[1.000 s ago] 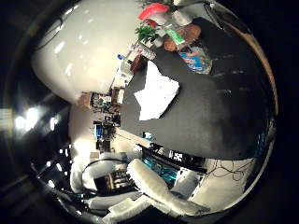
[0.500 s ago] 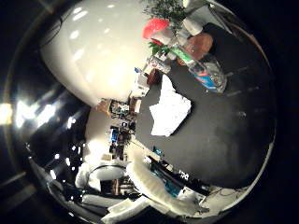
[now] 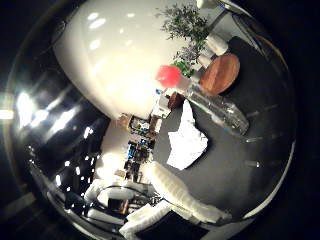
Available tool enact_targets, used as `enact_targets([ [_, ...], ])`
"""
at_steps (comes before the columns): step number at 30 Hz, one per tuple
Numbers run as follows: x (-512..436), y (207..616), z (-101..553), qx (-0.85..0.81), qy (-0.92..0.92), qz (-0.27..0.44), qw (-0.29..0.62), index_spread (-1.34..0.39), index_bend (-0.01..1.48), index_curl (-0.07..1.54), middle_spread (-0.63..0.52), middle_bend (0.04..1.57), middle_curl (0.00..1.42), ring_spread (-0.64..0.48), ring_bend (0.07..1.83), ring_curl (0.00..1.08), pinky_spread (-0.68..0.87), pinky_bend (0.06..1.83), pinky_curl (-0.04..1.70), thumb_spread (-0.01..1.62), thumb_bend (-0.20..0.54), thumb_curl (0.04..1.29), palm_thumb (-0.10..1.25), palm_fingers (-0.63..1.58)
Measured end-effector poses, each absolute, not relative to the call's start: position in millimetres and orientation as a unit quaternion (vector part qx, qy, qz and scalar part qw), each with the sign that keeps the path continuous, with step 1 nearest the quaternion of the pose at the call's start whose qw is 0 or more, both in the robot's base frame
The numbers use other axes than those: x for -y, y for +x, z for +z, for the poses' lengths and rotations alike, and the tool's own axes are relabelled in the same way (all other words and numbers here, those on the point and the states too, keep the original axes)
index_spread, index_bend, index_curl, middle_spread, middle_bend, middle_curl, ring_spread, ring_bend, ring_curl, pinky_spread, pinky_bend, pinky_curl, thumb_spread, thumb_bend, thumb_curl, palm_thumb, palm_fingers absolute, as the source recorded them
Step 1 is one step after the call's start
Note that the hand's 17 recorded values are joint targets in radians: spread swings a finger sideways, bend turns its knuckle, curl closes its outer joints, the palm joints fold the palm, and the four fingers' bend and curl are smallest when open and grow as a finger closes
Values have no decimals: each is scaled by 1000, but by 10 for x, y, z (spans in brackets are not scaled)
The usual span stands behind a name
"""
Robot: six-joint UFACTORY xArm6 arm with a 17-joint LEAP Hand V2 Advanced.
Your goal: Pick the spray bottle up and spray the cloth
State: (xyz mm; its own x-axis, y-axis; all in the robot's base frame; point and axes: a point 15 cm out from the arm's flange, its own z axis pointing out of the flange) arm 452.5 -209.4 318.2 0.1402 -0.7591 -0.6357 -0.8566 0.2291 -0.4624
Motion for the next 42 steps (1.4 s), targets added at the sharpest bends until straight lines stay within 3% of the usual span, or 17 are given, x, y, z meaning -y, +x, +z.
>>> enact_targets([
  [12,2033,4719,3243,-603,-634,146,462,-112,152,262,223,210,328,174,234,272,302,273,328,1109,-23,267,433,62],
  [21,2118,4720,3108,-584,-667,207,414,-100,157,268,223,201,329,174,213,268,303,257,327,1095,-22,263,437,43],
  [34,1918,4812,3032,-573,-683,216,397,-100,159,270,217,197,328,173,199,270,314,254,333,1080,-23,263,429,43],
  [42,1788,5102,2986,-573,-697,185,390,-109,162,278,216,195,323,157,200,269,314,246,332,1084,-23,268,437,50],
])
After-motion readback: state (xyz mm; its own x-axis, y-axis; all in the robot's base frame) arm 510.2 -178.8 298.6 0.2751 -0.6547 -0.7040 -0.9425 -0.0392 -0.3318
